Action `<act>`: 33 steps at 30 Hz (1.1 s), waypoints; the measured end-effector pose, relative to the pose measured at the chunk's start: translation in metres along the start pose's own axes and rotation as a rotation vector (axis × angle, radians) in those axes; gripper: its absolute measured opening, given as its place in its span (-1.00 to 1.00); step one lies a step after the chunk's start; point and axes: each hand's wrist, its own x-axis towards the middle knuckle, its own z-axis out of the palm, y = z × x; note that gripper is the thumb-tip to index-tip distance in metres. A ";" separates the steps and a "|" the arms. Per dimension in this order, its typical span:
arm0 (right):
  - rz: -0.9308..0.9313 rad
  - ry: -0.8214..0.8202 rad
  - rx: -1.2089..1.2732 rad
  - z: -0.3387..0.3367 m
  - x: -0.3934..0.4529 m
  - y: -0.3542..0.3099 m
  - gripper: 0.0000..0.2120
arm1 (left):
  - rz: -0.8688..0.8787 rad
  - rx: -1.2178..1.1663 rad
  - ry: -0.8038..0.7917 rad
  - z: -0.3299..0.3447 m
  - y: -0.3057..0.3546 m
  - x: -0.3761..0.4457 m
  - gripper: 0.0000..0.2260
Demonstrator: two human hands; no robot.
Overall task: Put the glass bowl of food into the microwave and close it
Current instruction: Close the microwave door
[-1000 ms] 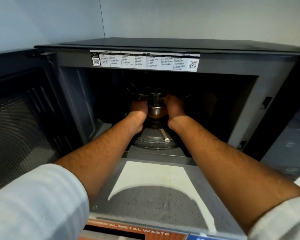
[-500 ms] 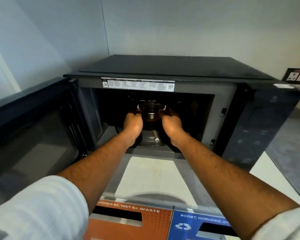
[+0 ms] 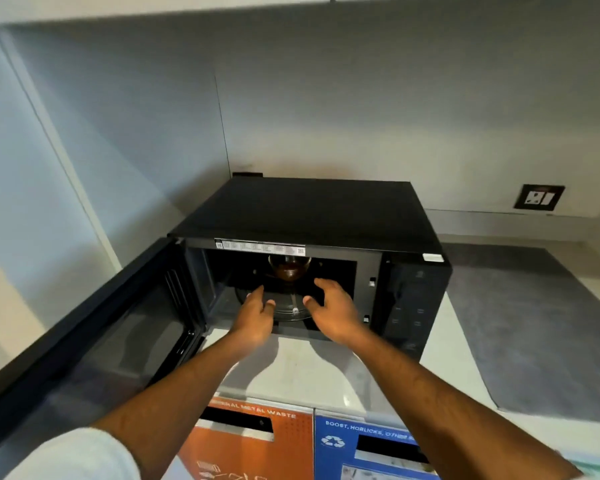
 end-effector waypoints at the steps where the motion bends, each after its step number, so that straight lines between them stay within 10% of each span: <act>1: -0.022 -0.009 -0.038 -0.006 -0.007 -0.002 -0.42 | 0.002 0.034 0.008 -0.004 0.005 -0.009 -0.50; 12: -0.308 0.034 -0.373 -0.073 -0.071 -0.015 -0.38 | 0.351 0.649 0.097 -0.080 0.026 -0.100 -0.36; 22: -0.349 0.307 -0.618 -0.111 -0.122 -0.032 -0.39 | 0.194 1.013 0.263 -0.177 0.018 -0.163 -0.28; 33: -0.107 0.187 -0.882 -0.160 -0.133 -0.022 -0.14 | -0.074 1.089 0.281 -0.213 -0.010 -0.250 -0.29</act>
